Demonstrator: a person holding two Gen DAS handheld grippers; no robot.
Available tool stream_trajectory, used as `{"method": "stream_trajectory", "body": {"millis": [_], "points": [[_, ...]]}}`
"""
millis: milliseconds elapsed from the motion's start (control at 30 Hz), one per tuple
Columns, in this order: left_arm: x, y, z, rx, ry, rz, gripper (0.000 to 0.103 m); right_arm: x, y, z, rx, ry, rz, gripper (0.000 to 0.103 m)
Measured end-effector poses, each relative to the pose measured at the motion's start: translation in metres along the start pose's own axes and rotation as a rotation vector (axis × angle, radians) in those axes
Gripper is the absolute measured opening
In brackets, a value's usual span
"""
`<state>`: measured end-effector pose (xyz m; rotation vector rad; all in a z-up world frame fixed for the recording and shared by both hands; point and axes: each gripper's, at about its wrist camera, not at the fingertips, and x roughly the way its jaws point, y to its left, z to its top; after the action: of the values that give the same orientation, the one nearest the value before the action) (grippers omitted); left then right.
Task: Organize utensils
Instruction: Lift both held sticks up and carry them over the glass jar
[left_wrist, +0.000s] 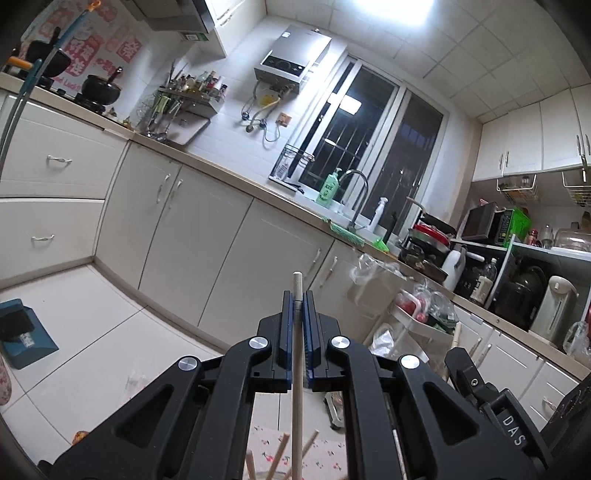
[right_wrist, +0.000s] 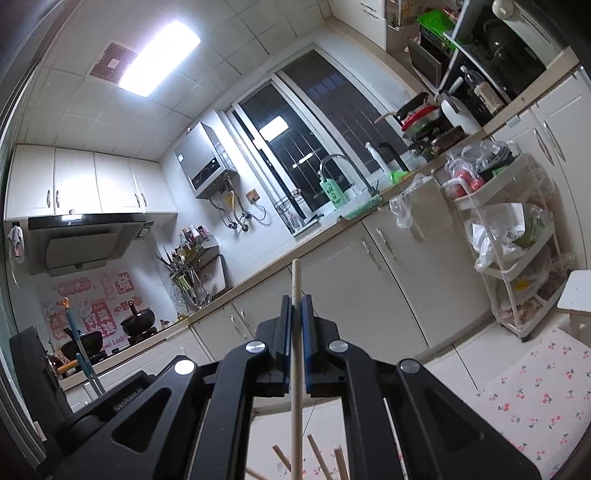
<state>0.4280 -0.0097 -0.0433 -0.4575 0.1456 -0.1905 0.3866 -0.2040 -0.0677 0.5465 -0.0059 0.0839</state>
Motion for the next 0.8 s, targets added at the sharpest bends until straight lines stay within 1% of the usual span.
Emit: {"method": "stream_trajectory", "body": {"millis": [167, 500, 700, 800], "points": [[0.005, 0.006, -0.011, 0.006, -0.02, 0.015, 0.005, 0.01, 0.001, -0.014, -0.04, -0.007, -0.005, 0.006], [0.011, 0.009, -0.035, 0.052, -0.014, 0.033, 0.005, 0.022, -0.014, -0.037, -0.059, 0.018, -0.046, 0.006], [0.005, 0.011, -0.039, 0.082, -0.013, 0.042, 0.006, 0.02, -0.018, -0.042, -0.06, 0.031, -0.047, 0.007], [0.002, 0.01, -0.033, 0.083, -0.034, 0.047, 0.006, 0.019, -0.017, -0.041, -0.064, 0.026, -0.034, 0.007]]}}
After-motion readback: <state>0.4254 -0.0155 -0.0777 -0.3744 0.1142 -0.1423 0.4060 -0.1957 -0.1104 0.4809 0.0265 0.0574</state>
